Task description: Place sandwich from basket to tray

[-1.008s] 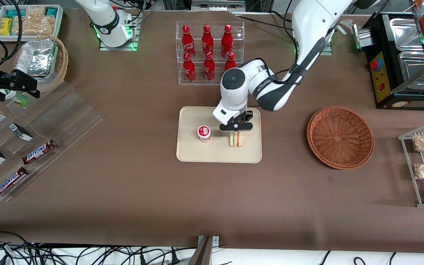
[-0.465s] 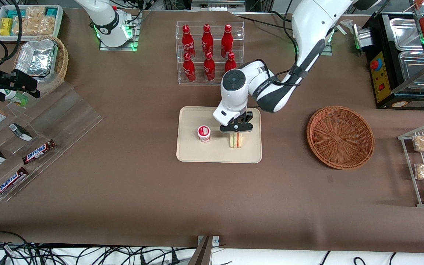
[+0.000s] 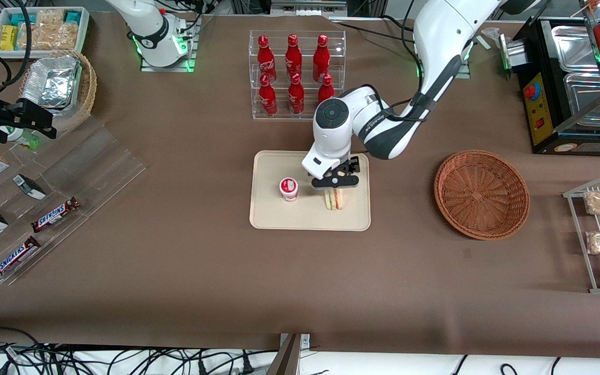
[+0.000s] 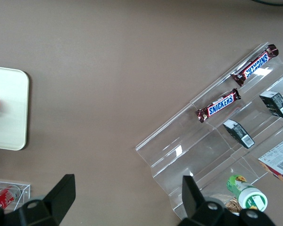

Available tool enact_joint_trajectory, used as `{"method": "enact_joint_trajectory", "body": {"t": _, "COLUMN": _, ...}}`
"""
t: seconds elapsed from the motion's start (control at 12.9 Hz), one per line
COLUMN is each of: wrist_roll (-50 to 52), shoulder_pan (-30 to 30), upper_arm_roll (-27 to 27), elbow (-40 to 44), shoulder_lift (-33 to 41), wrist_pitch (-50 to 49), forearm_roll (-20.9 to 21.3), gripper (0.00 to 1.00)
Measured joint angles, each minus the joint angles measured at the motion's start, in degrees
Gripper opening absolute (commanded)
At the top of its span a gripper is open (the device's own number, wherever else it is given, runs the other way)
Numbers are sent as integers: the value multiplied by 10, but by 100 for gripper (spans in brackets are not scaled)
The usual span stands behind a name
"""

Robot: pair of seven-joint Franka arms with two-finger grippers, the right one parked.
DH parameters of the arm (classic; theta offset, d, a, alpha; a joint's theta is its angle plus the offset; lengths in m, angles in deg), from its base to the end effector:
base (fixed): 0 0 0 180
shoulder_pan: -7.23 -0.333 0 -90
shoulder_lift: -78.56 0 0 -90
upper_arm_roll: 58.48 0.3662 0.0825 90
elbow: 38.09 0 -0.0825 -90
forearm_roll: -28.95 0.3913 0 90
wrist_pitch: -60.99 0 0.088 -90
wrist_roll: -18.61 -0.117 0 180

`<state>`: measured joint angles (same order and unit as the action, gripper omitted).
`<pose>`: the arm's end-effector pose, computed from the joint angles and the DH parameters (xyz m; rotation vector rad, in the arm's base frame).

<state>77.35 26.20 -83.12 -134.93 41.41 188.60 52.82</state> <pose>0.5481 -0.4451 0.2689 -3.0711 -0.1128 -0.0482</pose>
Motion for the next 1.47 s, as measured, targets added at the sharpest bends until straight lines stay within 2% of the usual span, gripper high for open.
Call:
{"method": "enact_joint_trajectory", "body": {"t": 0.31, "wrist_roll": 3, "shoulder_pan": -5, "upper_arm_roll": -1, "elbow": 18, "shoulder_lift": 23, "wrist_pitch": -26, "forearm_roll": -9, "gripper": 100}}
{"method": "enact_joint_trajectory", "body": {"t": 0.62, "wrist_roll": -1, "shoulder_pan": -24, "upper_arm_roll": -2, "elbow": 37, "shoulder_lift": 69, "wrist_pitch": -76, "forearm_roll": -53, "gripper": 100}}
{"method": "enact_joint_trajectory", "body": {"t": 0.93, "wrist_roll": -56, "shoulder_pan": -60, "upper_arm_roll": -2, "elbow": 131, "shoulder_lift": 79, "wrist_pitch": -197, "forearm_roll": -107, "gripper": 100}}
{"method": "enact_joint_trajectory", "body": {"t": 1.16, "wrist_roll": -73, "shoulder_pan": -97, "upper_arm_roll": -2, "elbow": 175, "shoulder_lift": 81, "wrist_pitch": -242, "forearm_roll": -111, "gripper": 100}}
{"method": "enact_joint_trajectory", "body": {"t": 1.47, "wrist_roll": -83, "shoulder_pan": -136, "upper_arm_roll": -2, "elbow": 180, "shoulder_lift": 94, "wrist_pitch": -265, "forearm_roll": -111, "gripper": 100}}
